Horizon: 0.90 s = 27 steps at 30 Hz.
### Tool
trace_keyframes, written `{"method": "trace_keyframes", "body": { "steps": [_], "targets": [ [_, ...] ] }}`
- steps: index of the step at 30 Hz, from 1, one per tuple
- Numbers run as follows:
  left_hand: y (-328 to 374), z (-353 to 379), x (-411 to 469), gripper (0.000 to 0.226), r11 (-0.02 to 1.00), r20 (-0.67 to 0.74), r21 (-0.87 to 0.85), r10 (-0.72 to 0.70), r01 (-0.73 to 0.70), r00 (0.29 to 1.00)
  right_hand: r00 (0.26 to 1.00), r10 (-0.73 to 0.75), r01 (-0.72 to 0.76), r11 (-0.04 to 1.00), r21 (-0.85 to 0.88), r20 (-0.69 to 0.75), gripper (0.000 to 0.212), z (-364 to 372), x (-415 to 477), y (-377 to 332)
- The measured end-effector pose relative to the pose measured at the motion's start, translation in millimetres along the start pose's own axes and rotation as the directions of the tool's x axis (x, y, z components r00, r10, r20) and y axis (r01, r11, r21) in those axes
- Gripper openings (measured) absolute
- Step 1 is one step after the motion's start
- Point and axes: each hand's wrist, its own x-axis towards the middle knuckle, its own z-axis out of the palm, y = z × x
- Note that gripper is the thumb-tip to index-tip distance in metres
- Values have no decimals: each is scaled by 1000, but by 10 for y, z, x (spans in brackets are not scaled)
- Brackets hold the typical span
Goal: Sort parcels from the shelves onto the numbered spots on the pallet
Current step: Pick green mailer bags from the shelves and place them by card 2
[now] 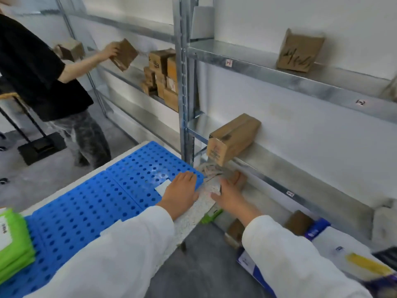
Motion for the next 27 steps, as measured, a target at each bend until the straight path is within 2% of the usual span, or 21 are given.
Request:
{"method": "trace_keyframes", "body": {
  "steps": [5,9,17,24,27],
  "targets": [
    [607,285,229,57,996,45,-44,75,-73,996,996,84,-84,996,30,-13,75,-168,-125,685],
    [883,453,580,55,991,67,-102,92,-85,994,992,115,-114,993,11,-48,77,-327,30,1105],
    [1333,1102,1364,55,971,143,-238,25,9,989,986,169,-169,985,-27,0,73,-247,581,1611],
    [1425,1829,1555,43,952,260,-247,-116,182,959,971,226,-231,971,63,82,61,81,957,2119],
    [1365,2096,1492,42,947,319,-220,-157,234,935,958,228,-242,968,62,174,64,297,1031,2332]
  ]
}}
